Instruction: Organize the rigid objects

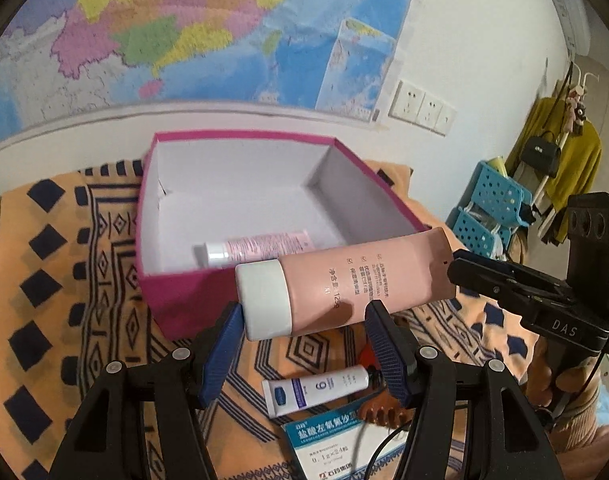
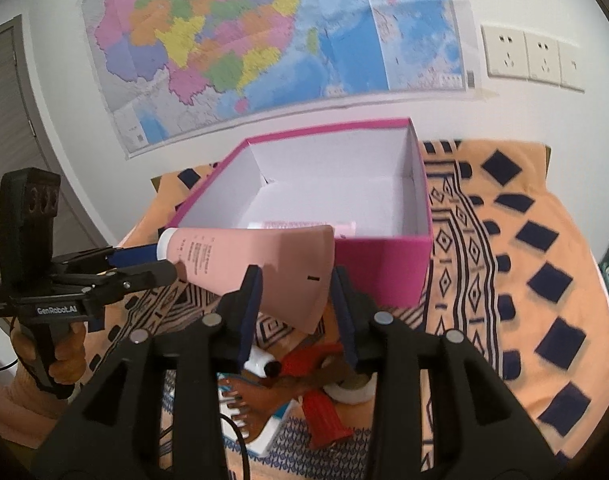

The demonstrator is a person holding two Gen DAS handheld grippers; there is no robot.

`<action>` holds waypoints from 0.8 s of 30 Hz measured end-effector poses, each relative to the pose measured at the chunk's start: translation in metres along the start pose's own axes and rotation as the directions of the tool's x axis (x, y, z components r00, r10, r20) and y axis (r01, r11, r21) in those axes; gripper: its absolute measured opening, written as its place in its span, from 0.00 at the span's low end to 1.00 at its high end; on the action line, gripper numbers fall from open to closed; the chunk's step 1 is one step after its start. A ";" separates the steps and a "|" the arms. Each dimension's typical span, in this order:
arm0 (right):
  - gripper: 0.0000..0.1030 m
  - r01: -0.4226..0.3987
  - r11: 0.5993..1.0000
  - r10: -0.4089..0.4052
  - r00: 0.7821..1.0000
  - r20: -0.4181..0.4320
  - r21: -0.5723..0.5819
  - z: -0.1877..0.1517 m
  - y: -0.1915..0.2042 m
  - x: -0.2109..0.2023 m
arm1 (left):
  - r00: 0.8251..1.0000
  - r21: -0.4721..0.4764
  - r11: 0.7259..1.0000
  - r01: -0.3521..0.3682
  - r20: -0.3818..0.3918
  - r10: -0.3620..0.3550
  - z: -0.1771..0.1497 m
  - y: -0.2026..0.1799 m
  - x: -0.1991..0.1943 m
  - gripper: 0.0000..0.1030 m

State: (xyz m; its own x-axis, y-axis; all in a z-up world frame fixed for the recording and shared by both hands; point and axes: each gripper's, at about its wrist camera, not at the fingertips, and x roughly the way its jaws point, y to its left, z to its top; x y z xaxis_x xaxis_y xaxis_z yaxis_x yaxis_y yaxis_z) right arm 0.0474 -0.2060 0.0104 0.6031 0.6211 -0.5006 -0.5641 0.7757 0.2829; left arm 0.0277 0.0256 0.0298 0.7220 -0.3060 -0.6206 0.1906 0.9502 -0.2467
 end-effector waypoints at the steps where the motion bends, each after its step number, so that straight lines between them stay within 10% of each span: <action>1: 0.38 -0.003 1.000 0.003 1.000 0.004 -0.004 0.003 0.001 0.000 | 1.000 0.000 1.000 -0.003 0.006 0.003 0.002 0.000 -0.001 0.61; 24: 0.38 -0.016 1.000 0.016 0.999 0.038 -0.011 0.075 -0.022 0.050 | 0.996 -0.014 0.996 -0.093 0.004 0.093 0.072 0.028 0.051 0.61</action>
State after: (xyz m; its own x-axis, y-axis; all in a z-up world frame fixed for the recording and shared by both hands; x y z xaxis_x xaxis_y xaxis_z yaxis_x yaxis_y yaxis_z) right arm 0.1320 -0.1840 0.0402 0.6151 0.6373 -0.4643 -0.5795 0.7647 0.2819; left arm 0.1177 0.0410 0.0450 0.7393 -0.2161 -0.6377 0.1137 0.9736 -0.1981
